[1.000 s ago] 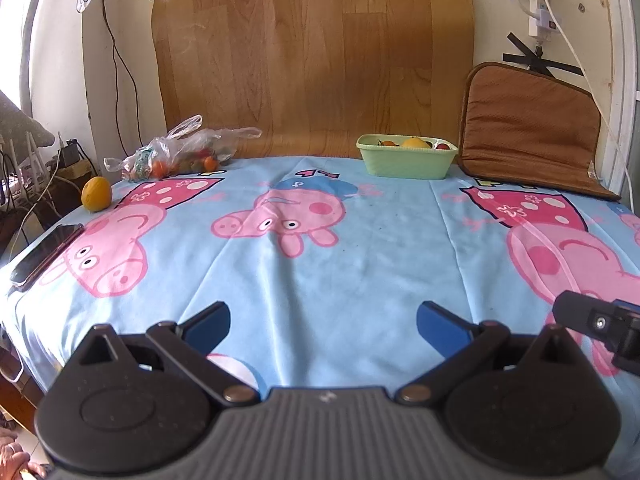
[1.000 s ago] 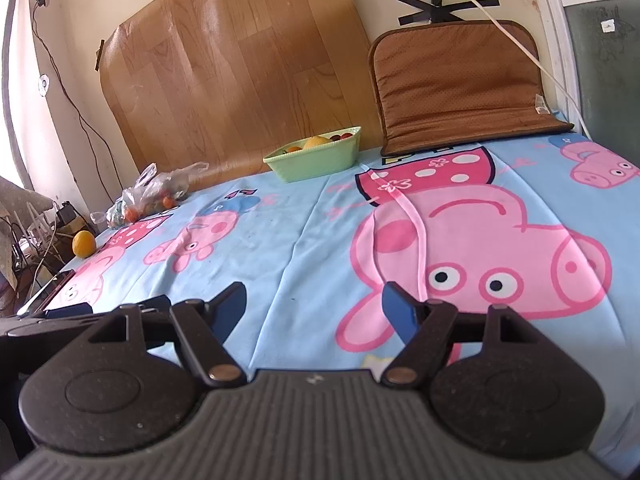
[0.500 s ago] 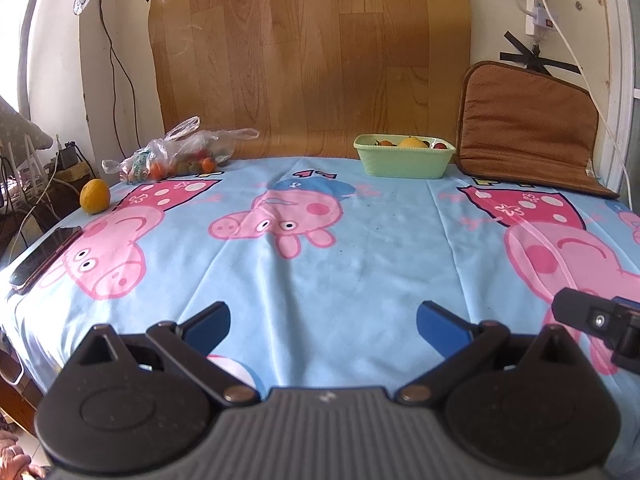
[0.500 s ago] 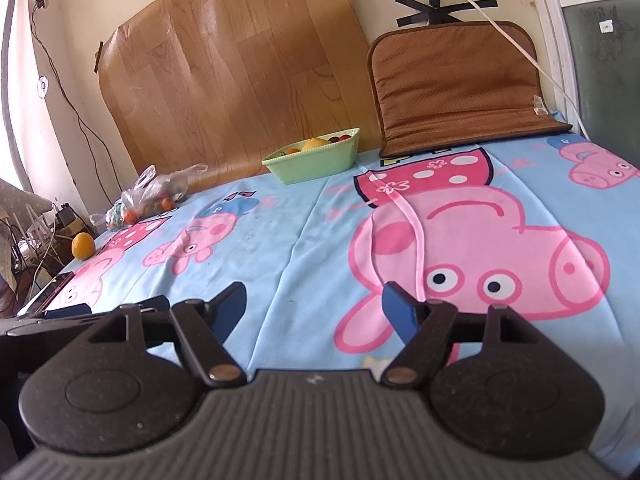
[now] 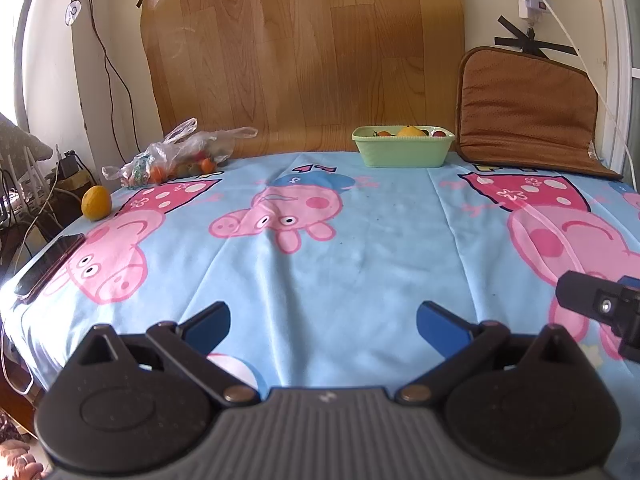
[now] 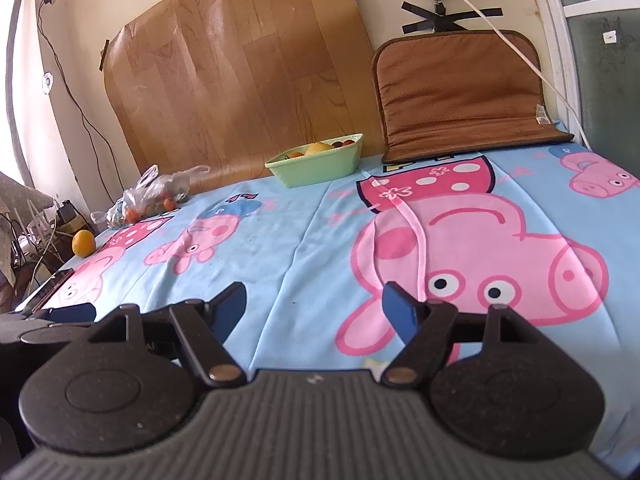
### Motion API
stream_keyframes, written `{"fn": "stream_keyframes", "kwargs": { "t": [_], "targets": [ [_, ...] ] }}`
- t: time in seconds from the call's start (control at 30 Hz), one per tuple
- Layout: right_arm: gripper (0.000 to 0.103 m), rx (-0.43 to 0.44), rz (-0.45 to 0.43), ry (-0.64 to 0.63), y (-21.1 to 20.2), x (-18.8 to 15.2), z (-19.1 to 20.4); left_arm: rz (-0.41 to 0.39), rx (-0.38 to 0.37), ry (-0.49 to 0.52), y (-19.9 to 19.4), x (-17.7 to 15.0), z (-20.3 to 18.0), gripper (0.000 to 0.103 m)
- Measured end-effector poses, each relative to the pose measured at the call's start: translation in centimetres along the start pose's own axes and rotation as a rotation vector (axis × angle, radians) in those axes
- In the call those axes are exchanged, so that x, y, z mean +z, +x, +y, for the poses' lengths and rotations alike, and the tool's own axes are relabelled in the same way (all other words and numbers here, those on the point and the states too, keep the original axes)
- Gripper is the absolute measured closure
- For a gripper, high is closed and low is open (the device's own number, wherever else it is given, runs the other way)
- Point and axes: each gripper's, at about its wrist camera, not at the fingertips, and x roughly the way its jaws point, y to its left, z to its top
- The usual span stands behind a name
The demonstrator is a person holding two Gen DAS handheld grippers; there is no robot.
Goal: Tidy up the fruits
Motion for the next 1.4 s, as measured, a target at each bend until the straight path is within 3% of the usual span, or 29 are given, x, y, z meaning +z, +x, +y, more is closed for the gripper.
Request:
{"fn": "stream_keyframes", "kwargs": {
  "t": [0.97, 1.4],
  "targets": [
    [0.026, -0.002, -0.011, -0.002, 0.07, -0.02, 0.02, -0.003, -0.005, 0.011, -0.03, -0.11, 0.00, 0.000],
    [0.026, -0.002, -0.012, 0.000, 0.05, -0.04, -0.02, 0.001, 0.039, -0.011, 0.42, 0.07, 0.47, 0.000]
  ]
}}
